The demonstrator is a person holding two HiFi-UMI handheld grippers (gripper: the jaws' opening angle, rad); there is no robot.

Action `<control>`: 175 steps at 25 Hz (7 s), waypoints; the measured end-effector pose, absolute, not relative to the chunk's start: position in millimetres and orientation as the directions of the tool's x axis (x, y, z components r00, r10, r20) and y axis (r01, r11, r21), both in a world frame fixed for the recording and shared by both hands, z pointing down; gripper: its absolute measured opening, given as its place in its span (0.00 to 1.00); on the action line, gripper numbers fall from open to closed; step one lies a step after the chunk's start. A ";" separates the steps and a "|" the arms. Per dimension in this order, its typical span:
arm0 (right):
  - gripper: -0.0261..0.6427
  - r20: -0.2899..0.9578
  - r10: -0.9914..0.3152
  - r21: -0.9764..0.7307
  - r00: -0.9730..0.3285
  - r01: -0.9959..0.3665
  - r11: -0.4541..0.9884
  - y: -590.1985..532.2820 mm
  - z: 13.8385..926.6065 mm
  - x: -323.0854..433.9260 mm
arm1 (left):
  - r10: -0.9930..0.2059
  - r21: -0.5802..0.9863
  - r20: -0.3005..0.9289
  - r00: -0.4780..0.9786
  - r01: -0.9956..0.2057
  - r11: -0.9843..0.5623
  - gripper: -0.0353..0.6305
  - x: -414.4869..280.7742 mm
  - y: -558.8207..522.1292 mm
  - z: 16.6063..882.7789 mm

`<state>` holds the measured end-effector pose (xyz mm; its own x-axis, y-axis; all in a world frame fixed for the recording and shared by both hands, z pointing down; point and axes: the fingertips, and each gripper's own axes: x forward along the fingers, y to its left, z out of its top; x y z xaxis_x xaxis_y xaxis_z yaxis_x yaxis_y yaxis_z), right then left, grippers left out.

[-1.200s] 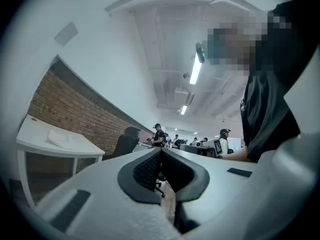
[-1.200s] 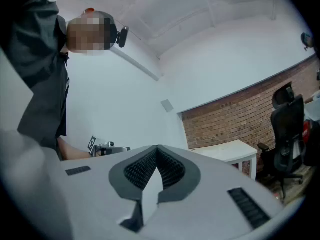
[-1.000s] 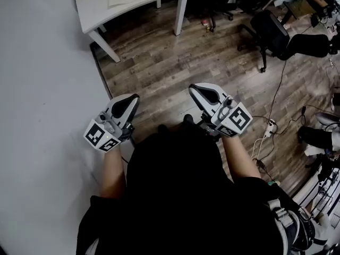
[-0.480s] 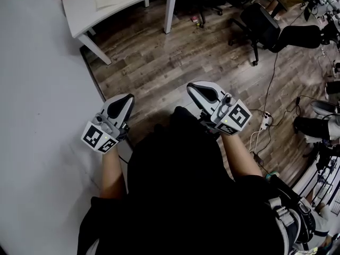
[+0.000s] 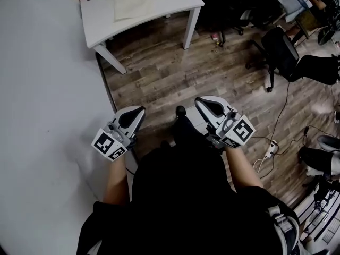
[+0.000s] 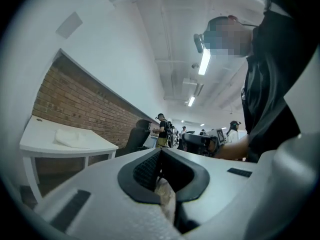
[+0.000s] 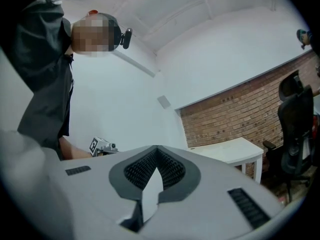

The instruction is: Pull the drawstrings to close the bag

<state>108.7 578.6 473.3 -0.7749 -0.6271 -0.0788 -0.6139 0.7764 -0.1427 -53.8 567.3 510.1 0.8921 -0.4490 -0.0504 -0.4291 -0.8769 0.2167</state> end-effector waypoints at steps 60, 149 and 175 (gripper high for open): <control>0.15 0.358 -0.434 0.091 -0.827 -0.432 0.897 -256.5 564.5 88.5 | -0.807 -0.176 0.505 0.306 -0.879 -0.444 0.15 -219.0 -191.8 624.8; 0.07 0.593 -0.623 0.498 -0.510 -0.375 0.782 -393.7 725.5 77.3 | -0.701 -0.420 0.674 0.233 -0.660 -0.623 0.09 -224.3 -301.6 742.3; 0.05 0.299 -0.678 0.282 -0.672 -0.616 0.735 -377.4 602.7 77.4 | -0.896 -0.380 0.426 0.126 -0.874 -0.303 0.09 -244.7 -293.1 636.1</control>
